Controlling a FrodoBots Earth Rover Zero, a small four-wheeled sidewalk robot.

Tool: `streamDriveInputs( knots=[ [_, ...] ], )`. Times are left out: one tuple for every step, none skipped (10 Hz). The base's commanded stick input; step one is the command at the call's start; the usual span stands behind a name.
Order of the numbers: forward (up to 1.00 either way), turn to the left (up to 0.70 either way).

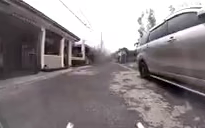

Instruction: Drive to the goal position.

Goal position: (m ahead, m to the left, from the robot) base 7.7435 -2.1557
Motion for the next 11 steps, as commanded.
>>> streamDriveInputs(
  knots=[
    [1.0,-0.27],
    [1.0,0.0],
    [1.0,0.0],
    [1.0,0.0],
    [1.0,0.0],
    [1.0,0.0],
    [1.0,0.0],
    [1.0,0.0],
    [1.0,0.0],
    [1.0,0.0],
    [1.0,0.0]
  ],
)
